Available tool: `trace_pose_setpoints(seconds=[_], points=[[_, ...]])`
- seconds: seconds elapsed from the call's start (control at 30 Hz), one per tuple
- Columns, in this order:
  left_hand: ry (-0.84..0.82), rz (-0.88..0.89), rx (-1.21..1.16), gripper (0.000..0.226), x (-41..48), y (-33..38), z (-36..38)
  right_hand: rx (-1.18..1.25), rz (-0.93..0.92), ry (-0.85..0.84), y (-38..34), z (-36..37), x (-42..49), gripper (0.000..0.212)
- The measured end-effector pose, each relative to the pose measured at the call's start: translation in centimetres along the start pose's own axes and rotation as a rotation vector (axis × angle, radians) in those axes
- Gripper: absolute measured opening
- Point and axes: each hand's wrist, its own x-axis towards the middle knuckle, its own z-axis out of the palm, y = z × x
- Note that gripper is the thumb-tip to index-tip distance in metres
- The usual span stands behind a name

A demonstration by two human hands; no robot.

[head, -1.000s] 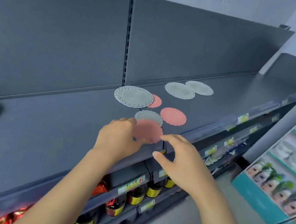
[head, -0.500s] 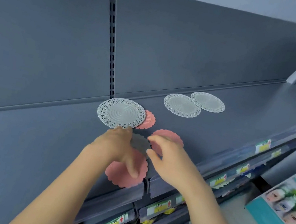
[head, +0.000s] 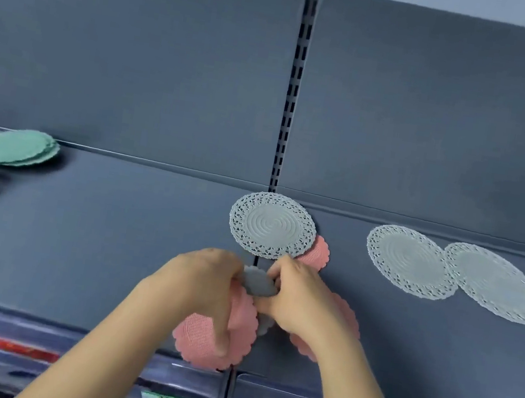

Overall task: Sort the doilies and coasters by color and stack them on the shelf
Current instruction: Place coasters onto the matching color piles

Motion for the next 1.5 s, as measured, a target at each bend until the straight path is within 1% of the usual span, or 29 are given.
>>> trace_pose_setpoints(seconds=[0.1,0.17,0.23,0.27,0.33,0.4,0.5,0.57,0.67,0.77,0.83,0.93,1.03,1.13,1.2,1.3,1.37,1.43,1.5], points=[[0.128,-0.200,-0.112,0.076,-2.4,0.0,0.9,0.091,-0.083,0.005,0.2,0.2,0.0,0.031],[0.226,-0.340,-0.173,0.067,-4.2,0.0,1.9,0.145,-0.159,0.037,0.1,0.6,-0.2,0.029],[0.334,-0.428,-0.235,0.060,-5.9,0.0,3.3,0.178,-0.238,0.095,-0.2,1.1,-0.7,0.026],[0.408,-0.431,-0.258,0.053,-6.7,-0.1,4.2,0.207,-0.265,0.132,-0.4,1.3,-1.0,0.024],[0.596,-0.400,-0.324,0.031,-8.1,-0.3,5.7,0.269,-0.289,0.199,-1.1,1.8,-1.6,0.020],[0.779,-0.380,-0.450,0.014,-9.4,-0.6,6.6,0.343,-0.352,0.289,-2.0,2.4,-1.8,0.021],[1.020,-0.430,-0.698,0.013,-12.0,-2.7,6.7,0.504,-0.439,0.369,-4.4,2.6,-1.6,0.022],[1.128,-0.450,-0.892,0.015,-13.9,-4.9,6.6,0.614,-0.472,0.338,-6.5,3.0,-1.4,0.020],[1.223,-0.468,-1.253,0.014,-17.0,-9.6,6.8,0.737,-0.451,0.188,-10.2,4.2,-0.9,0.024],[1.262,-0.468,-1.556,0.023,-19.7,-15.4,7.4,0.898,-0.350,0.037,-14.7,6.8,0.0,0.029],[1.275,-0.470,-1.650,0.032,-20.7,-18.5,7.6,1.004,-0.287,-0.048,-17.5,8.0,0.7,0.033],[1.278,-0.437,-1.725,0.043,-22.5,-24.6,7.5,1.085,-0.229,-0.062,-23.2,10.5,1.9,0.034],[1.236,-0.425,-1.731,0.043,-23.6,-30.5,6.5,1.123,-0.213,-0.073,-27.6,11.9,2.8,0.032],[1.153,-0.451,-1.585,0.040,-23.1,-35.9,4.9,1.117,-0.182,-0.029,-30.5,12.9,3.8,0.030],[1.138,-0.475,-1.495,0.039,-22.1,-38.7,3.7,1.109,-0.155,-0.011,-32.2,13.6,4.8,0.028],[1.112,-0.460,-1.451,0.039,-20.2,-42.3,1.8,1.083,-0.146,-0.011,-34.5,14.9,6.9,0.029],[1.092,-0.441,-1.456,0.033,-18.7,-44.5,0.4,1.086,-0.138,-0.029,-36.0,15.9,8.7,0.028],[1.067,-0.406,-1.518,0.028,-16.9,-46.7,-1.0,1.082,-0.117,-0.040,-37.5,17.0,10.7,0.028],[1.048,-0.367,-1.565,0.028,-14.9,-48.7,-2.3,0.985,-0.099,-0.004,-38.6,18.0,12.3,0.029]])
